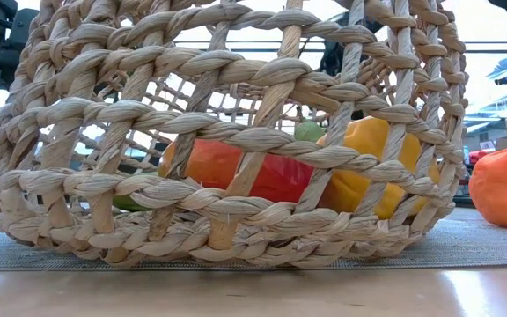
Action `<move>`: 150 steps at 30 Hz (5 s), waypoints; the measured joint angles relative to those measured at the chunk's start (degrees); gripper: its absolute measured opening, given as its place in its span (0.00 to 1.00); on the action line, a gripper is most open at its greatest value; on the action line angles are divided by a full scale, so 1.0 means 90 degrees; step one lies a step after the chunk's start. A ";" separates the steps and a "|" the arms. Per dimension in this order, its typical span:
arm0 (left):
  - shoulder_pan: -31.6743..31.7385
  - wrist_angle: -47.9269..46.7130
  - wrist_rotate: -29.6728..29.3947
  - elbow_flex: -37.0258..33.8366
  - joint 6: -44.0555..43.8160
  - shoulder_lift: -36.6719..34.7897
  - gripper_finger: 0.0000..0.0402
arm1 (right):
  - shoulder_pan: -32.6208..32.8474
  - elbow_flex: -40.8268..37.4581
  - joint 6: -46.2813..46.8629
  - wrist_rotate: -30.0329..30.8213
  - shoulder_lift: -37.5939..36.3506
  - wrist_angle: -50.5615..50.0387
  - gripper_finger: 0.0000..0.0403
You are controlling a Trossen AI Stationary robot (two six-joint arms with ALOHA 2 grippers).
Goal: Build produce basket
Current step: Put the red apple into the basket, then put the red pomegranate into the basket
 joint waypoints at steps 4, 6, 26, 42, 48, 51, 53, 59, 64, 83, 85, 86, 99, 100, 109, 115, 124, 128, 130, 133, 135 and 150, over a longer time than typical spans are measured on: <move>-0.0002 -0.0002 0.0001 0.0000 -0.0001 0.0002 0.40 | 0.0450 0.0373 0.0249 -0.0126 -0.0283 -0.0110 0.81; 0.0000 0.0000 0.0001 0.0000 -0.0001 0.0000 0.40 | 0.0698 0.0679 0.0324 -0.0150 -0.0319 -0.0182 0.81; -0.0001 -0.0002 -0.0001 0.0000 -0.0001 0.0000 0.40 | 0.2761 0.3522 0.0918 0.0063 -0.0317 -0.0585 0.81; 0.0000 -0.0002 -0.0001 0.0000 -0.0001 0.0000 0.40 | 0.3854 0.3976 0.0394 -0.0019 -0.0310 0.1003 0.81; -0.0001 0.0000 0.0000 0.0000 -0.0001 0.0002 0.40 | 0.4062 0.3948 -0.0016 -0.0279 -0.0218 0.1756 0.81; 0.0000 0.0000 0.0000 0.0000 -0.0001 0.0002 0.40 | 0.4090 0.3941 -0.0158 -0.0503 -0.0013 0.1777 0.81; -0.0001 -0.0001 -0.0002 0.0000 -0.0001 0.0000 0.40 | 0.4086 0.3937 -0.0260 -0.0734 0.0149 0.1766 0.81; -0.0001 -0.0006 0.0001 0.0000 -0.0001 0.0002 0.40 | 0.4054 0.3937 -0.0506 -0.1610 0.0613 0.2037 0.81; -0.0002 -0.0002 -0.0002 0.0000 -0.0001 0.0002 0.40 | 0.4038 0.3934 -0.0703 -0.2298 0.1042 0.2038 0.81; -0.0001 -0.0002 0.0001 0.0000 -0.0001 0.0001 0.40 | 0.3741 0.4076 -0.0458 -0.3513 0.1397 0.1353 0.96; -0.0001 -0.0002 0.0001 0.0000 -0.0001 0.0001 0.40 | 0.3743 0.4214 -0.0424 -0.3196 0.1253 0.1058 0.94; -0.0001 -0.0002 -0.0001 0.0000 -0.0001 0.0000 0.40 | 0.3748 0.4278 -0.0447 -0.2978 0.1155 0.0902 0.94; 0.0000 -0.0002 -0.0001 0.0000 -0.0001 0.0002 0.40 | 0.3895 0.4132 0.0387 -0.1548 -0.0088 -0.1159 0.93; 0.0000 -0.0002 0.0001 0.0000 -0.0001 0.0002 0.40 | 0.3894 0.3956 0.0400 -0.1551 -0.0210 -0.1111 0.93; 0.0000 0.0000 -0.0002 0.0000 -0.0001 0.0002 0.40 | 0.3252 0.1676 0.1259 -0.1874 -0.1635 -0.0870 0.93; -0.0002 0.0000 0.0000 0.0000 -0.0001 0.0002 0.40 | 0.2620 -0.0029 0.2085 -0.2013 -0.2348 -0.0865 0.93; -0.0002 0.0000 -0.0002 0.0000 -0.0001 0.0002 0.40 | 0.1288 -0.1891 0.2301 -0.3030 -0.2732 -0.0905 0.98; 0.0000 -0.0001 -0.0002 0.0000 -0.0001 0.0002 0.40 | 0.0815 -0.2393 0.2064 -0.3227 -0.2702 -0.0940 0.99; -0.0001 0.0000 0.0001 0.0000 -0.0001 0.0002 0.40 | 0.0631 -0.2593 0.2029 -0.3247 -0.2702 -0.0927 0.99; 0.0000 0.0000 0.0001 0.0000 -0.0001 0.0002 0.40 | 0.0353 -0.2842 0.1859 -0.3270 -0.2702 -0.0746 0.99; 0.0000 0.0000 -0.0002 0.0000 -0.0001 0.0000 0.40 | 0.0209 -0.3002 0.1770 -0.3376 -0.2702 -0.0487 0.99; 0.0000 0.0000 0.0001 0.0000 -0.0001 0.0002 0.40 | -0.0119 -0.3436 0.1391 -0.3458 -0.1881 0.0006 0.98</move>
